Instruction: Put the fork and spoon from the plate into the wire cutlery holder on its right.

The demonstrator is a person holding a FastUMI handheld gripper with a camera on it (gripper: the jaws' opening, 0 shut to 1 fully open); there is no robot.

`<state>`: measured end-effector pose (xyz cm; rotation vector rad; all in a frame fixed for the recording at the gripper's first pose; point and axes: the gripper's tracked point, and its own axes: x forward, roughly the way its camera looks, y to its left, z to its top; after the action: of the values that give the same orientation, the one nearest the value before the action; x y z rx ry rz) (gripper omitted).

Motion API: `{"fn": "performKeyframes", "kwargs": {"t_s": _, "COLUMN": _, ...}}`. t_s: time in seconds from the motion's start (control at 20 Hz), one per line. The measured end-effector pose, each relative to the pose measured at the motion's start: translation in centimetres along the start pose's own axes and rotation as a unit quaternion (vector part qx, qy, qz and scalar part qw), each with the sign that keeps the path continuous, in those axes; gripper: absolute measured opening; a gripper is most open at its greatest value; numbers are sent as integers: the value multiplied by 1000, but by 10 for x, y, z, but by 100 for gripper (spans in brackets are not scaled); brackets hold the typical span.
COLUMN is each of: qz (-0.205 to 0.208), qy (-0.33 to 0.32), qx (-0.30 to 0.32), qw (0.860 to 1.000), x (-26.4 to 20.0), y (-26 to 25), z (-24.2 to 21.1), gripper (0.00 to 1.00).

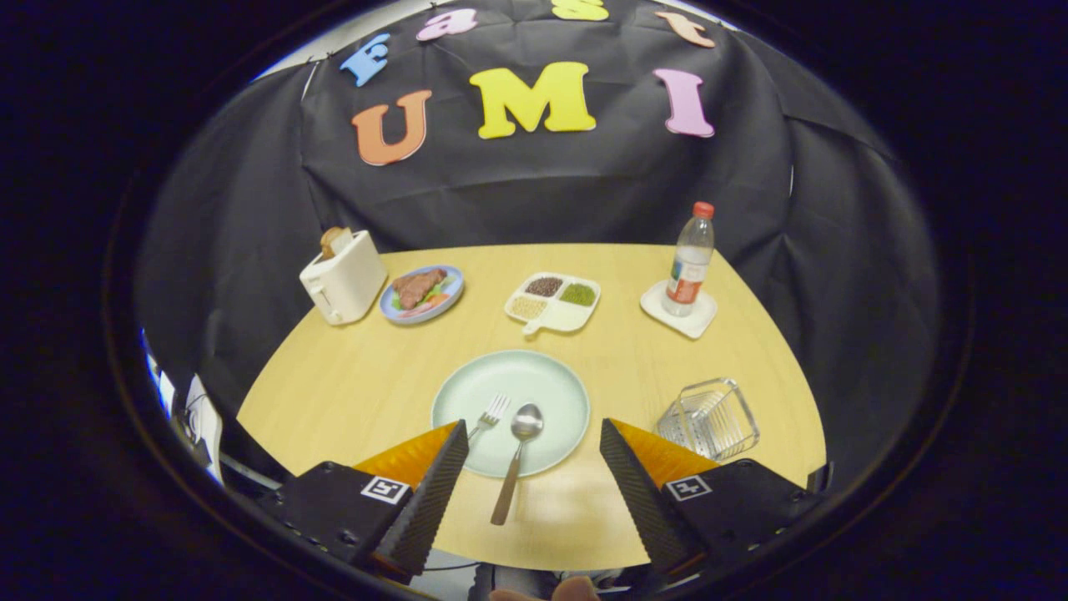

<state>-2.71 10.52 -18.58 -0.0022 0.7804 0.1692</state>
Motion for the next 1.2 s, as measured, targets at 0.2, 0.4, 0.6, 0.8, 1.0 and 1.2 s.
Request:
{"fn": "performKeyframes", "kwargs": {"t_s": 0.2, "qz": -10, "qy": 44, "qx": -1, "qw": 999, "x": 22, "y": 11, "z": -30, "gripper": 96}}
{"fn": "performKeyframes", "kwargs": {"t_s": 0.4, "qz": -5, "qy": 82, "qx": 6, "qw": 997, "x": 43, "y": 21, "z": -56, "gripper": 96}}
{"fn": "performKeyframes", "kwargs": {"t_s": 0.6, "qz": -14, "qy": 107, "qx": -3, "qw": 994, "x": 60, "y": 22, "z": -76, "gripper": 95}}
{"fn": "performKeyframes", "kwargs": {"t_s": 0.8, "qz": -18, "qy": 139, "qx": -2, "qw": 990, "x": 79, "y": 20, "z": -99, "gripper": 80}}
{"fn": "performKeyframes", "kwargs": {"t_s": 1.0, "qz": -7, "qy": 169, "qx": 21, "qw": 985, "x": 91, "y": 24, "z": -108, "gripper": 57}}
{"fn": "performKeyframes", "kwargs": {"t_s": 1.2, "qz": -11, "qy": 175, "qx": 24, "qw": 984, "x": 89, "y": 21, "z": -107, "gripper": 17}}
